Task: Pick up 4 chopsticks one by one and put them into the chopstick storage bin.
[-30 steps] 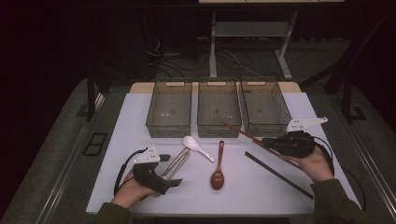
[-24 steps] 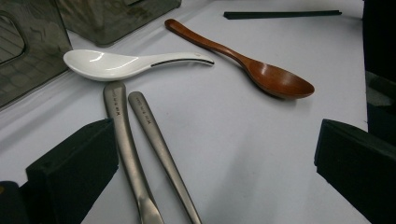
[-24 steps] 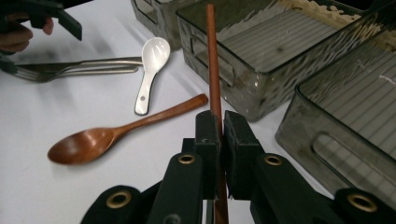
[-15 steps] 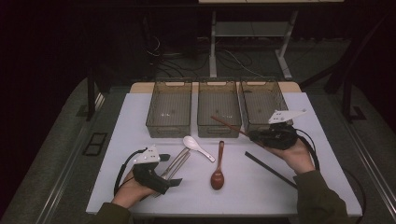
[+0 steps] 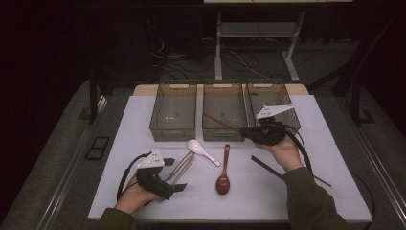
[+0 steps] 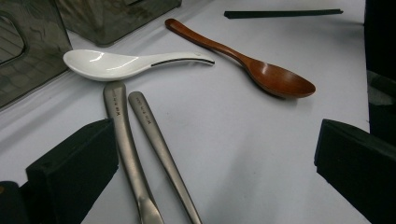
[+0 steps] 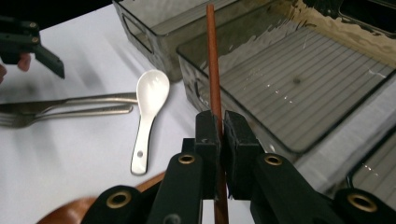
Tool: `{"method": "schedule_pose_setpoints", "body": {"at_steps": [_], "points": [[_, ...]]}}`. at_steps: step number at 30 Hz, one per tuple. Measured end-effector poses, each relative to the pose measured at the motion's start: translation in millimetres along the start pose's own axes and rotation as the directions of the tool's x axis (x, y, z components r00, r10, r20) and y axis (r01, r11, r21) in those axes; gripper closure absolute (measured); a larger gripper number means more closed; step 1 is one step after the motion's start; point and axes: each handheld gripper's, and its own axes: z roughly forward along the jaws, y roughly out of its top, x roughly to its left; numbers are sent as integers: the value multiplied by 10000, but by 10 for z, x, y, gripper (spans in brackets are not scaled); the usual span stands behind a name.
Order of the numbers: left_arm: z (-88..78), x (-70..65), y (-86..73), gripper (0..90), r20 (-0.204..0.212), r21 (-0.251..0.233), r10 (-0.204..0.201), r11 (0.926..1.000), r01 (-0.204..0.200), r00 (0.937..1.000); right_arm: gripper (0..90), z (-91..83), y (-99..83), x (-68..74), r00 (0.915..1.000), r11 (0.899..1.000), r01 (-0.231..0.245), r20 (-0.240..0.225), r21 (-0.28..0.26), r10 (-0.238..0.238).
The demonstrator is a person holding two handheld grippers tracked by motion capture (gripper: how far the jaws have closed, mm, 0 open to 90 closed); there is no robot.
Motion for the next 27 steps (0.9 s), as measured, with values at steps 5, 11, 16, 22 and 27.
{"method": "schedule_pose_setpoints", "body": {"at_steps": [5, 11, 16, 22, 27], "points": [[4, -2, -1, 0, 5, -30, 1, 10000, -1, 10000, 850, 108, 126, 34, 10000, 10000, -4, 87, 43, 3], [6, -8, 2, 0, 13, -63, -19, 10000, 19, 10000, 850, 241, 291, 105, 9999, 9998, -18, 150, 183, 15], [9, -5, 2, 0, 32, -93, -41, 9999, 41, 10000, 850, 369, 417, 131, 9996, 9995, 39, 280, 299, -47], [11, -8, 4, 0, 47, -62, -3, 10000, 3, 10000, 850, 480, 568, 146, 9992, 9992, -139, 381, 368, 125], [8, -8, 4, 0, 55, -84, -8, 10000, 9, 10000, 850, 570, 692, 154, 9985, 9992, -194, 522, 361, 175]]}}
